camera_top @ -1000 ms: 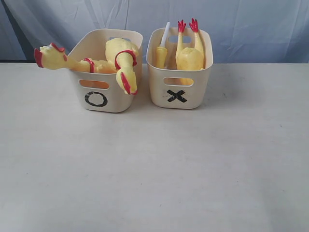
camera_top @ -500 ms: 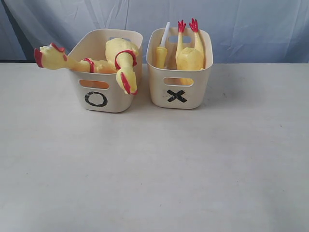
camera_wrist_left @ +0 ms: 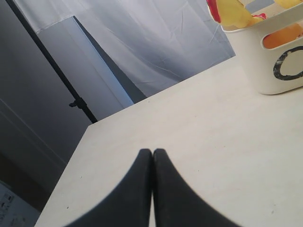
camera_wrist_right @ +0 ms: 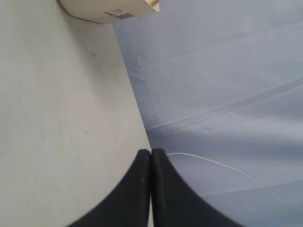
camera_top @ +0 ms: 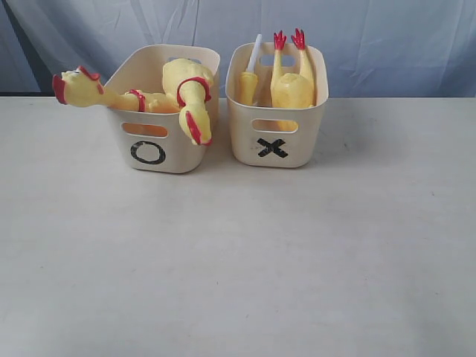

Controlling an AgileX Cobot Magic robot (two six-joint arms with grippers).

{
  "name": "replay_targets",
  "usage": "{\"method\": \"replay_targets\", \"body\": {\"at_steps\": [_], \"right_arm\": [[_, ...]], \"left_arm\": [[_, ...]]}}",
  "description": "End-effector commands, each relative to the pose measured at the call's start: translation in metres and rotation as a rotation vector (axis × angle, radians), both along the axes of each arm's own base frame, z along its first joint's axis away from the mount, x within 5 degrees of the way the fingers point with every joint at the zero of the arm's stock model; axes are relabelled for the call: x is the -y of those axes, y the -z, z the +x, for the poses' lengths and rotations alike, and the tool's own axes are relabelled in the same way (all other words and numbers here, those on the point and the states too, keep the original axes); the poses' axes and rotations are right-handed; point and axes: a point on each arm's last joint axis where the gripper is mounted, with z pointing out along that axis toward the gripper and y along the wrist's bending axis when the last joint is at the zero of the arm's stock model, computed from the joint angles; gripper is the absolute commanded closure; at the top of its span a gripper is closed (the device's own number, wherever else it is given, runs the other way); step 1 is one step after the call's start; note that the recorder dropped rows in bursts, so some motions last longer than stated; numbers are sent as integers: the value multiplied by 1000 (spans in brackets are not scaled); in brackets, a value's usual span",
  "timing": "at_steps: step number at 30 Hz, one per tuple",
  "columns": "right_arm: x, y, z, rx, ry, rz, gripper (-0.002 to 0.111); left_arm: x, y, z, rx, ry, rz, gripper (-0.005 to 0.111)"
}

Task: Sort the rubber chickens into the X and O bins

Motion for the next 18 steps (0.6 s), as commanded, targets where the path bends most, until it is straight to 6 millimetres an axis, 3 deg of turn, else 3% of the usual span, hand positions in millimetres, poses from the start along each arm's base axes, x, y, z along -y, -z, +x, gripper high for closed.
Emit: {"method": "replay_targets", "body": {"at_steps": [1,3,6,18], "right_arm": [[-5,-1,0,-31,31,433,109],[-8,-1,-1,-89,71,790,109],[-8,-1,-1,-110,101,933,109],[-7,0,-1,-112,107,901,109]], "left_arm": [[0,0,0,12,1,-12,107],[0,0,0,12,1,-12,107],[0,0,0,10,1,-12,107],[0,0,0,10,1,-12,107]]}}
